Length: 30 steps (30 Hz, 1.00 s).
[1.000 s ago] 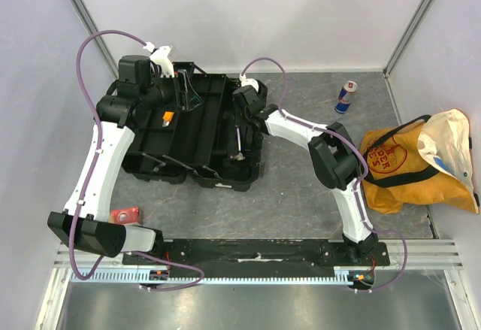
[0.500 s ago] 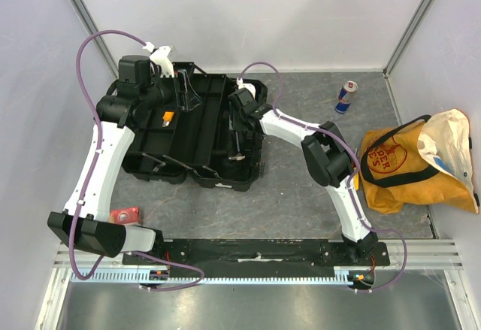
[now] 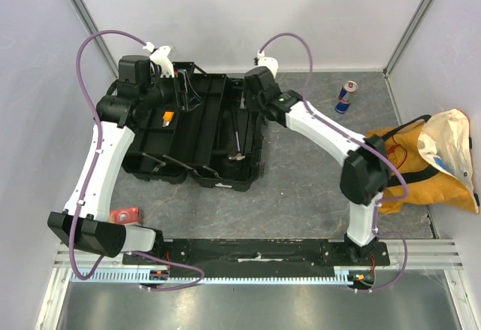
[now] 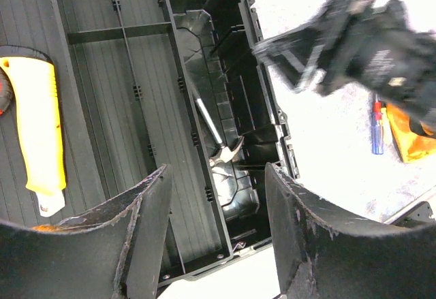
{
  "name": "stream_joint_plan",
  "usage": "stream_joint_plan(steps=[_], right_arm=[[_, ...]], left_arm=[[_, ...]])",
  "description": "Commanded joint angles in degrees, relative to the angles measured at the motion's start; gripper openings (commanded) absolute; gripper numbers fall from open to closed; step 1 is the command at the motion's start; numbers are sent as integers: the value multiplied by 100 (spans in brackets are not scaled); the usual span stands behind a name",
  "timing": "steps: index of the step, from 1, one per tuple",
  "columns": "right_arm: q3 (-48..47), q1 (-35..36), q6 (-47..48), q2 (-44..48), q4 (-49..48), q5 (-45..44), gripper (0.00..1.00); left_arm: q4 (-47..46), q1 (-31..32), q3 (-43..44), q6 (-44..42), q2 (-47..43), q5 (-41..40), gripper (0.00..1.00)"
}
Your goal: Pack the tool kit
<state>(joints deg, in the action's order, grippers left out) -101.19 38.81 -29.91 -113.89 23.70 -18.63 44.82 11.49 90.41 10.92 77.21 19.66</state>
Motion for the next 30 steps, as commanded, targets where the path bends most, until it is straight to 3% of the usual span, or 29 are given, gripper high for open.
stream_joint_plan(steps=[1, 7, 18, 30], right_arm=[[599, -189, 30, 1016, 398, -1465, 58], [1583, -856, -742, 1667, 1293, -2197, 67], [3789, -2219, -1395, 2318, 1796, -1539, 72], [4897, -2948, -1342, 2318, 1655, -1011, 71]], left_arm=[[-219, -6, -6, 165, -180, 205, 63], [-281, 3, -102, 200, -215, 301, 63], [-360, -6, -191, 262, -189, 468, 63], [-368, -6, -182, 262, -171, 495, 63]])
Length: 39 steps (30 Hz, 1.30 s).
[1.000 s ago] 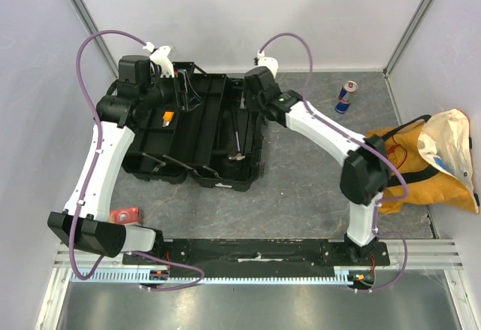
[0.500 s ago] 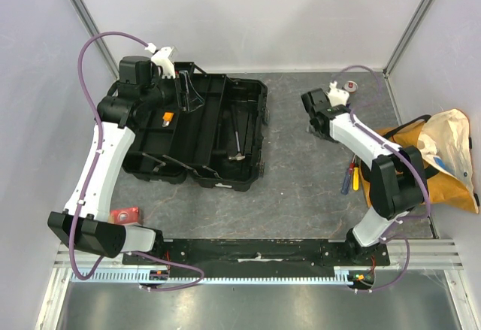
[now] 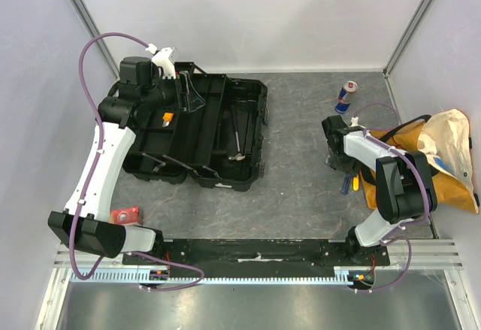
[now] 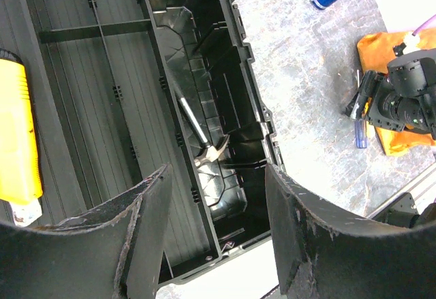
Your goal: Pack the tool kit
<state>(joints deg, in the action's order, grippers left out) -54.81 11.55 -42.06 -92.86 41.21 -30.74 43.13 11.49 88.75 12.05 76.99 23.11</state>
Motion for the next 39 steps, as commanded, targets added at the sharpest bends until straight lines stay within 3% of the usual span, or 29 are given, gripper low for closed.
stream_joint_plan(steps=[1, 5, 10, 13, 18, 25, 30, 39], right_arm=[[321, -276, -127, 224, -131, 296, 70], [576, -434, -118, 329, -271, 472, 68], [936, -663, -13, 488, -727, 1192, 57], [1024, -681, 101, 488, -965, 1553, 39], [937, -672, 233, 479, -1132, 1983, 0], [156, -488, 541, 980, -1431, 3055, 0], [-521, -163, 498, 1392, -2089, 4329, 0], [-1120, 848, -626, 1429, -4599, 6149, 0]], left_arm=[[-200, -6, -7, 139, -149, 141, 63], [-183, 3, 20, 122, -132, 114, 63], [-183, 3, 28, 148, -114, 141, 63], [-183, -6, 20, 148, -123, 141, 63], [-200, -6, 11, 201, -123, 237, 63], [-332, -6, -24, 315, -88, 641, 63], [-647, 11, -156, 613, -88, 1290, 63], [-2747, 389, -1131, 2124, -176, 2891, 66]])
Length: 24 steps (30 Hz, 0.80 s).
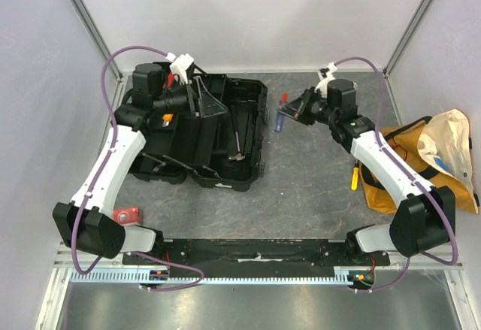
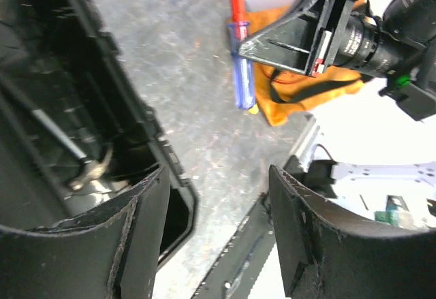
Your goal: Pack the tool kit
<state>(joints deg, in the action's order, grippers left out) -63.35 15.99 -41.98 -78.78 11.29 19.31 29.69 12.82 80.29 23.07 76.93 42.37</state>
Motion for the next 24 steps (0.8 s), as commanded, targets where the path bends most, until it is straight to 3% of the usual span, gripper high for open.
stream_joint_plan(steps=[1, 8, 13, 17, 21, 24], right_arm=[[-291, 553, -793, -31, -1882, 1258, 0], [-467, 1151, -1761, -339, -3676, 1716, 0], [-792, 1284, -1831, -585, -3818, 1804, 0], [-889, 1293, -1989, -700, -4099, 1857, 0], [-959, 1302, -2025, -787, -4135, 1857, 0], [-986, 1310, -2025, -840, -4117, 1857, 0]], left_arm=[[-1692, 334, -347, 1215, -143, 1097, 66], [-2389, 581, -339, 1858, 173, 1300, 66], [-3265, 739, -584, 2341, 235, 1590, 66], [-3330, 810, -567, 2360, 305, 1643, 65], [-3330, 845, -585, 2290, 306, 1687, 55], [-3304, 845, -576, 2255, 323, 1669, 32]])
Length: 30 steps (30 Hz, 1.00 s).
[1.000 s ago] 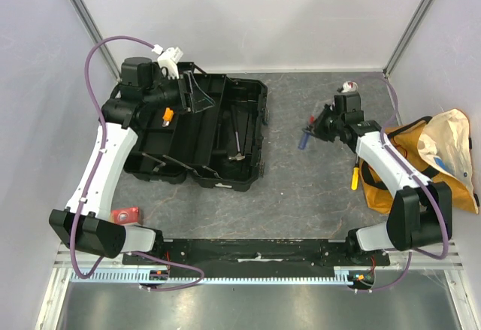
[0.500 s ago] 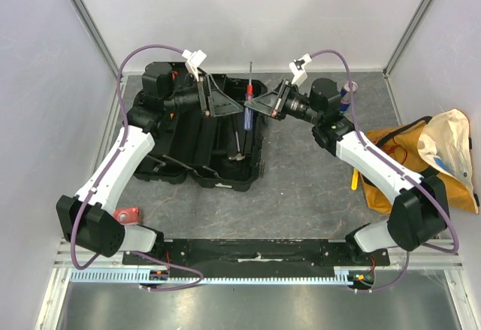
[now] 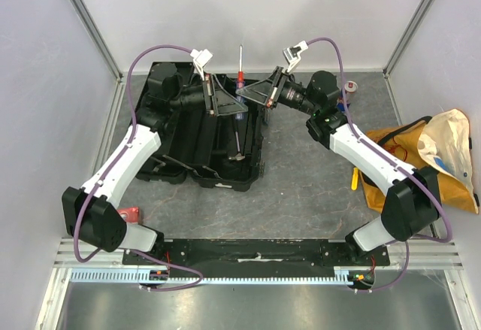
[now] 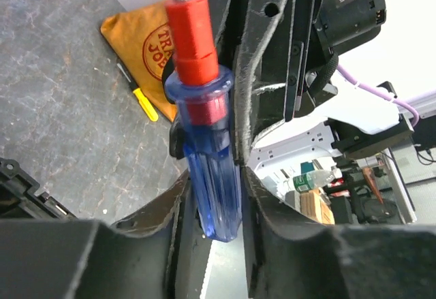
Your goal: Pack the tool kit
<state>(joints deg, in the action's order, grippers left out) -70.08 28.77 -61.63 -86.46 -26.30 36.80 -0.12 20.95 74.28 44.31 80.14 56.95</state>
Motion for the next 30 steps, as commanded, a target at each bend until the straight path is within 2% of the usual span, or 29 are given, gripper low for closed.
stream_joint_plan(steps=[1, 3, 5, 9, 10, 12, 15, 18, 27, 30], right_arm=[[-330, 32, -43, -82, -306, 100, 0], [-400, 32, 80, -117, 27, 12, 1], [-497, 23, 439, -135, 554, -145, 14], [-787, 6, 1309, -91, 2126, -1233, 55], [-848, -38, 1424, -100, 2565, -1576, 59], [-910, -170, 1583, -100, 3251, -1946, 60], [-788, -442, 1584, -73, 3719, -2387, 63], [-568, -785, 1461, -100, 3940, -2274, 61], [-278, -1163, 1417, -275, 4396, -2282, 56], [-251, -1304, 1364, -424, 4590, -2230, 55]], left_arm=[[-261, 23, 51, 87, 10, 185, 21], [124, 32, 156, -150, 54, 37, 2], [756, 32, 358, -571, 37, -314, 2], [2503, 32, 806, -1800, 72, -1473, 2], [2987, 23, 938, -2091, 116, -1772, 2], [3761, 23, 1202, -2653, 195, -2545, 2], [4694, 14, 1466, -3322, 309, -3644, 2], [5301, 23, 1598, -3754, 441, -4681, 2], [5953, 23, 1423, -3729, 792, -6852, 2], [5971, 23, 1370, -3772, 854, -7259, 2]])
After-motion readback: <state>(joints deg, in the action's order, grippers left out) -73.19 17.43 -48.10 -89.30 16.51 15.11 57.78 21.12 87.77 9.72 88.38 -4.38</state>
